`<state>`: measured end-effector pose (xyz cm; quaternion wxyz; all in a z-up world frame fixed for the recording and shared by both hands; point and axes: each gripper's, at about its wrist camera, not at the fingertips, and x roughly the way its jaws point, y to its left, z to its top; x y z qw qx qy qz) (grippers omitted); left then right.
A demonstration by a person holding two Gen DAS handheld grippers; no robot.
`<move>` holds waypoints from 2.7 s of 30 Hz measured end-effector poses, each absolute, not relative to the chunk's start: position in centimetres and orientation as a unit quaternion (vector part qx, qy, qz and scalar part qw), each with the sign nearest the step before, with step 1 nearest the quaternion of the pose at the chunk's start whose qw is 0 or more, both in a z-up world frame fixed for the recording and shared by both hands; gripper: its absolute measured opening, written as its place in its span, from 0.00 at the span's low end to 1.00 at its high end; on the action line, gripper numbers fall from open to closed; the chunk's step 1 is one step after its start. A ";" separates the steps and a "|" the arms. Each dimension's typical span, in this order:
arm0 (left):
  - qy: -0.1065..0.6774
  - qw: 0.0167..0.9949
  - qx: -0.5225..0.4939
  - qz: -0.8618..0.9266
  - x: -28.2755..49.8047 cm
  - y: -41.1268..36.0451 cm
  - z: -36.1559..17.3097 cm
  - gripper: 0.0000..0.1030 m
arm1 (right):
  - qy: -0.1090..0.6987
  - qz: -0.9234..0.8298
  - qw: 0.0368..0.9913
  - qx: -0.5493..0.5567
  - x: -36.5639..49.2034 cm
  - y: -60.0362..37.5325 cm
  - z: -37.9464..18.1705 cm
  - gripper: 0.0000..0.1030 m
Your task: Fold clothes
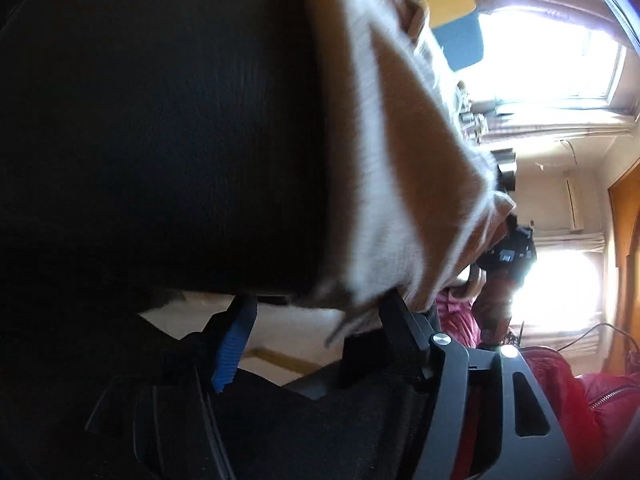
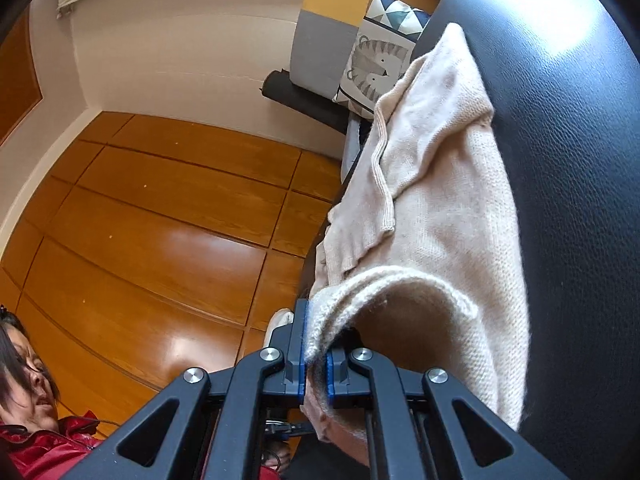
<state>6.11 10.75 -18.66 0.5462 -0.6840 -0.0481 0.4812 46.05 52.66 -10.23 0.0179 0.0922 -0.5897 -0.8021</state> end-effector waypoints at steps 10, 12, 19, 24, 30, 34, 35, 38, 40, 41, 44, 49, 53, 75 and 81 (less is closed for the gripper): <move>-0.052 0.603 -0.619 0.501 8.2 9.2 -14.4 0.10 | -0.597 -0.797 0.019 0.086 46.0 51.7 -10.6 0.05; -0.078 0.622 -0.598 0.499 8.3 9.0 -12.5 0.09 | -0.595 -0.799 0.019 0.090 46.2 51.5 -10.4 0.05; -0.169 0.665 -0.542 0.486 6.4 9.6 -7.7 0.09 | -0.575 -0.810 0.033 0.112 46.7 50.8 -8.7 0.05; -0.201 0.679 -0.521 0.478 2.2 13.0 -5.4 0.09 | -0.545 -0.829 0.051 0.119 44.6 52.9 -5.6 0.05; -0.247 0.643 -0.524 0.501 -5.2 20.8 -5.0 0.09 | -0.508 -0.850 0.040 0.134 39.5 58.7 -2.7 0.05; -0.251 0.586 -0.567 0.522 -9.1 26.8 -8.6 0.09 | -0.533 -0.833 -0.007 0.149 35.5 63.6 -4.1 0.05; -0.249 0.561 -0.583 0.532 -9.7 27.9 -10.0 0.10 | -0.545 -0.823 -0.026 0.155 34.6 64.8 -5.0 0.05; -0.277 0.512 -0.630 0.515 -10.7 28.9 -13.3 0.10 | -0.586 -0.785 -0.081 0.184 32.5 67.4 -8.6 0.08; -0.307 0.496 -0.653 0.483 -10.9 29.0 -14.7 0.11 | -0.609 -0.762 -0.097 0.196 32.0 68.1 -10.3 0.16; -0.323 0.493 -0.657 0.470 -11.1 28.9 -15.0 0.12 | -0.620 -0.753 -0.098 0.198 32.0 68.3 -10.9 0.19; -0.376 0.483 -0.660 0.435 -11.9 28.9 -15.5 0.21 | -0.633 -0.746 -0.076 0.191 31.5 68.9 -10.9 0.24; -0.492 0.421 -0.651 0.397 -12.9 29.0 -17.7 0.35 | -0.684 -0.717 -0.076 0.116 31.8 71.3 -11.6 0.29; -0.527 0.402 -0.639 0.389 -13.2 28.3 -18.3 0.35 | -0.744 -0.663 -0.064 0.051 32.9 71.3 -13.9 0.30; -0.285 0.509 -0.676 0.449 -8.7 34.4 -12.9 0.53 | -0.718 -0.689 -0.039 0.096 34.0 70.9 -11.0 0.49; -0.397 0.472 -0.682 0.393 -11.5 36.9 -13.4 0.53 | -0.677 -0.710 -0.029 0.192 32.2 70.4 -10.4 0.49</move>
